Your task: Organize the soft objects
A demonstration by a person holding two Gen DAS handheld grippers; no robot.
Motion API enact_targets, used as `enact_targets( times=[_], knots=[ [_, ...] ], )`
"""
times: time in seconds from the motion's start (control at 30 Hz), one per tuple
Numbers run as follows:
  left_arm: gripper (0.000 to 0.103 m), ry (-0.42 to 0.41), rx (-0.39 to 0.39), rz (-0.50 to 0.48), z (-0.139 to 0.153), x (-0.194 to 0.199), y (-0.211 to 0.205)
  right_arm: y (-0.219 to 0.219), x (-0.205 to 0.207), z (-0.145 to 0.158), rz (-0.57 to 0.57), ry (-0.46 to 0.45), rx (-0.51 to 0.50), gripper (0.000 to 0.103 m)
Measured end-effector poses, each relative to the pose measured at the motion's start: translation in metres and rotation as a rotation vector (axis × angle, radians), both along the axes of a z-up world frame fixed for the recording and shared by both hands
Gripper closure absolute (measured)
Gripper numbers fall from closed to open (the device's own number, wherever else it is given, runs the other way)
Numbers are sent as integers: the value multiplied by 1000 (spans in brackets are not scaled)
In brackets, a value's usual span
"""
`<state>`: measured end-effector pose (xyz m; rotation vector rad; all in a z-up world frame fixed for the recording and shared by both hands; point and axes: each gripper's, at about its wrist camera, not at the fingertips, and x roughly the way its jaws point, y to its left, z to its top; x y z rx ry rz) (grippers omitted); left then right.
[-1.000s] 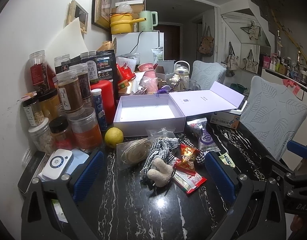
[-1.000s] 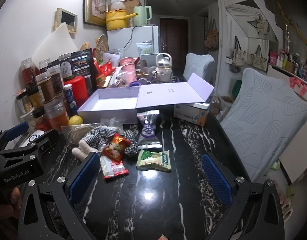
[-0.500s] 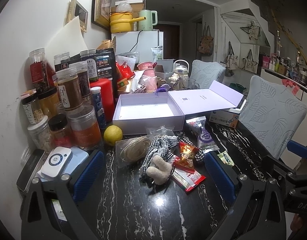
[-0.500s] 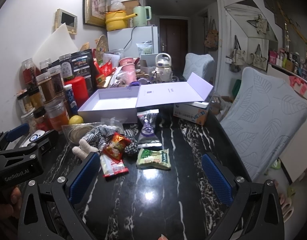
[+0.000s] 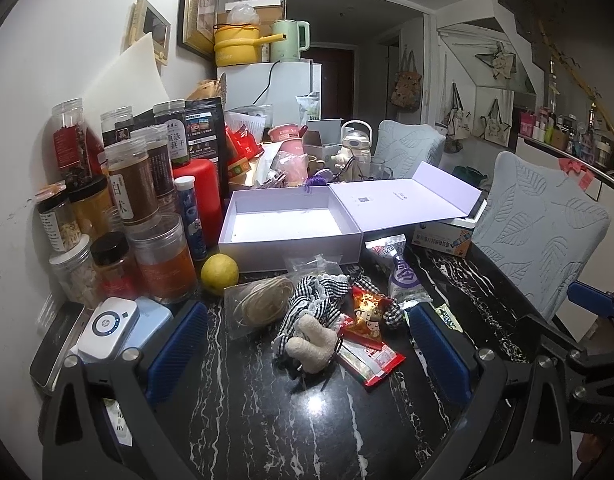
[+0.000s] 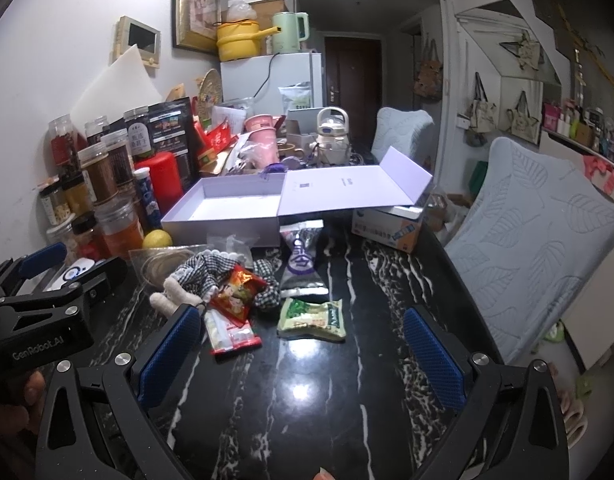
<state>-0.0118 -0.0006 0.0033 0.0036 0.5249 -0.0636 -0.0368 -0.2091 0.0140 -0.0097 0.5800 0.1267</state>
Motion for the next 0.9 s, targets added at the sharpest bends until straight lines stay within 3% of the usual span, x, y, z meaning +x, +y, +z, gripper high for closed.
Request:
enact_targets(
  times=[0.27, 0.57, 0.9],
  knots=[
    [0, 35, -11, 31, -10, 11, 16, 2, 10, -14, 45, 12, 30, 0],
    [0, 89, -38, 32, -28, 34, 24, 11, 38, -40, 97, 85, 40, 0],
    [0, 175, -74, -33, -52, 79, 20, 21, 81, -53, 170, 125, 35, 0]
  ],
)
